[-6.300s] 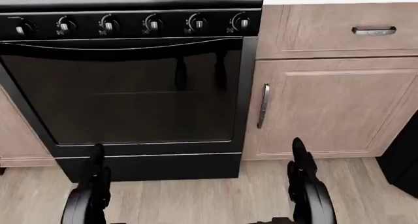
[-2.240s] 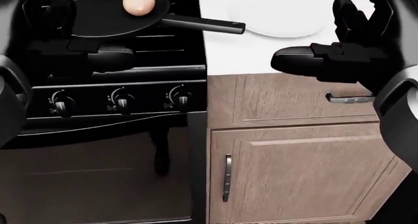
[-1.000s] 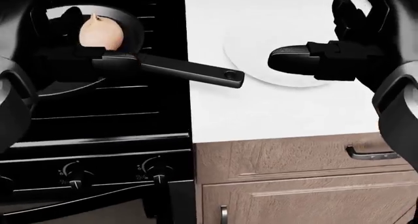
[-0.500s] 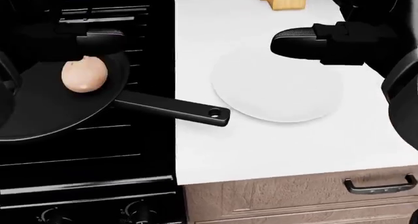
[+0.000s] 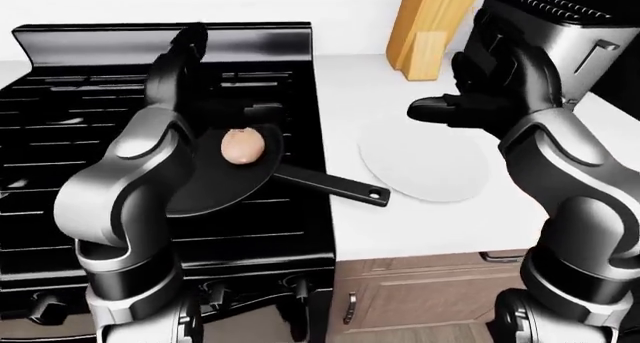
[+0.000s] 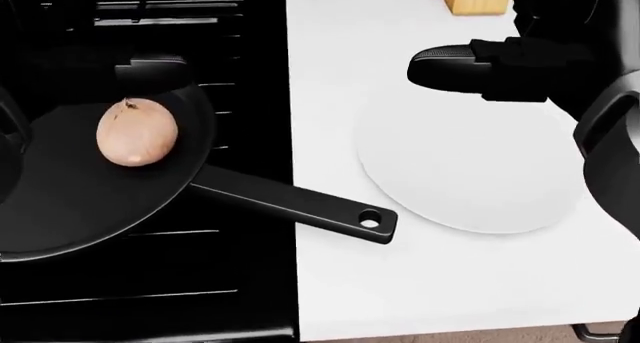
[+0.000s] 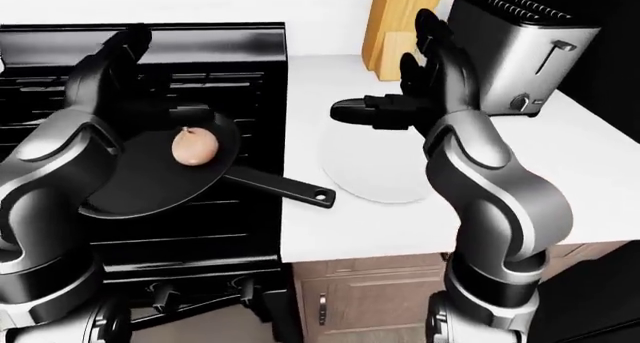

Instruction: Pick the onion from the pan and place it on the plate.

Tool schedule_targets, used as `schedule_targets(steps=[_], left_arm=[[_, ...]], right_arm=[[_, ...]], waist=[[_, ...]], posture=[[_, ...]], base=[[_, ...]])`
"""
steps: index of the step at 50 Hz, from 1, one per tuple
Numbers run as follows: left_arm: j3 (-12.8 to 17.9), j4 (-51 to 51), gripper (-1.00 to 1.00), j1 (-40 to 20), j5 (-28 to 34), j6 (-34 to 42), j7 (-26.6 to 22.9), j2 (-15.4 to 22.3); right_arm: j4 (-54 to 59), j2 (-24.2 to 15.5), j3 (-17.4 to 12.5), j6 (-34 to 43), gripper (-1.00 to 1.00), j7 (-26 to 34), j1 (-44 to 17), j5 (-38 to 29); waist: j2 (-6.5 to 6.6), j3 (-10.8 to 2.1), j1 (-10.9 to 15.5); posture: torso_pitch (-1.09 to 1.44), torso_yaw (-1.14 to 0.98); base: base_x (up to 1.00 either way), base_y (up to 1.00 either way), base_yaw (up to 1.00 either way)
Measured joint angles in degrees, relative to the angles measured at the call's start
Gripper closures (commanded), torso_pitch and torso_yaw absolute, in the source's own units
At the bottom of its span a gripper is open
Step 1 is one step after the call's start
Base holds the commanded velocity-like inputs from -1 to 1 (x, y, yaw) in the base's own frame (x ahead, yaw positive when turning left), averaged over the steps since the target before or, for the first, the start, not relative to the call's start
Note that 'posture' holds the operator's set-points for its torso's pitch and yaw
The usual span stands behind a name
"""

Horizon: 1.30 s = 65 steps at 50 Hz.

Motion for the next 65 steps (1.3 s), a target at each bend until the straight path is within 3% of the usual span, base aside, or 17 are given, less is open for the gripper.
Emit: schedule_targets(steps=[2,3,4,8,14,33,46,57,65], left_arm=[[0.2,-0.2,-1.00,-0.4,-0.2,-0.2,-0.1,0.2],[0.3,-0.1,-1.00,-0.5,-0.2,-0.4,0.0,0.3],[0.4,0.0,-1.00,-0.3,-0.1,-0.5,0.0,0.1],[-0.5,1.0,-1.00,-0.2,-0.3,0.0,-0.1,-0.2],[-0.3,0.5,-1.00,-1.2,-0.6,-0.2,0.0,-0.1],[1.1,1.4,-1.00,-1.8,-1.8,-0.1,0.5,1.7],[2.6,-1.7,-1.00,-0.2,-4.0,3.0,-0.7,5.8],[2.8,-4.2,-1.00,-0.4,-3.5,8.5,-5.8,9.3],[1.6,-3.9,-1.00,1.4,1.8,8.6,-15.4,12.5]], right_arm=[[-0.4,0.0,-0.2,-0.3,-1.00,-0.2,-0.2,0.1],[-0.4,0.0,-0.1,-0.3,-1.00,-0.3,-0.2,0.2],[-0.2,0.0,0.0,-0.2,-1.00,-0.3,-0.4,0.4],[0.4,-0.3,-0.1,0.0,-1.00,-0.5,-0.2,0.4],[0.7,-0.5,-0.1,0.0,-1.00,-0.4,-0.6,0.4],[1.7,-0.5,0.6,0.3,-1.00,1.3,-1.5,-1.5],[1.8,-0.7,0.1,0.4,-1.00,1.4,-1.7,-1.6],[1.3,-0.5,0.0,0.3,-1.00,1.2,-1.2,-0.9],[1.1,-1.0,-0.4,0.3,-1.00,0.8,-1.0,-0.1]], waist=[[-1.37,-0.49,0.6],[-2.51,-1.42,0.6],[-2.72,-2.15,0.6],[-1.20,-1.61,1.0],[-0.48,-1.97,0.9],[-0.87,-1.97,0.7],[-0.62,-1.77,0.6],[-0.38,-1.73,0.7],[-0.29,-1.68,0.8]], posture=[[0.00,0.00],[0.00,0.00],[0.00,0.00],[0.00,0.00],[0.00,0.00],[0.00,0.00],[0.00,0.00],[0.00,0.00],[0.00,0.00]], base=[[-0.12,0.00,0.00],[-0.22,0.00,0.00],[0.00,0.00,0.00],[0.00,0.00,0.00],[0.00,0.00,0.00],[0.00,0.00,0.00],[0.00,0.00,0.00],[0.00,0.00,0.00],[0.00,0.00,0.00]])
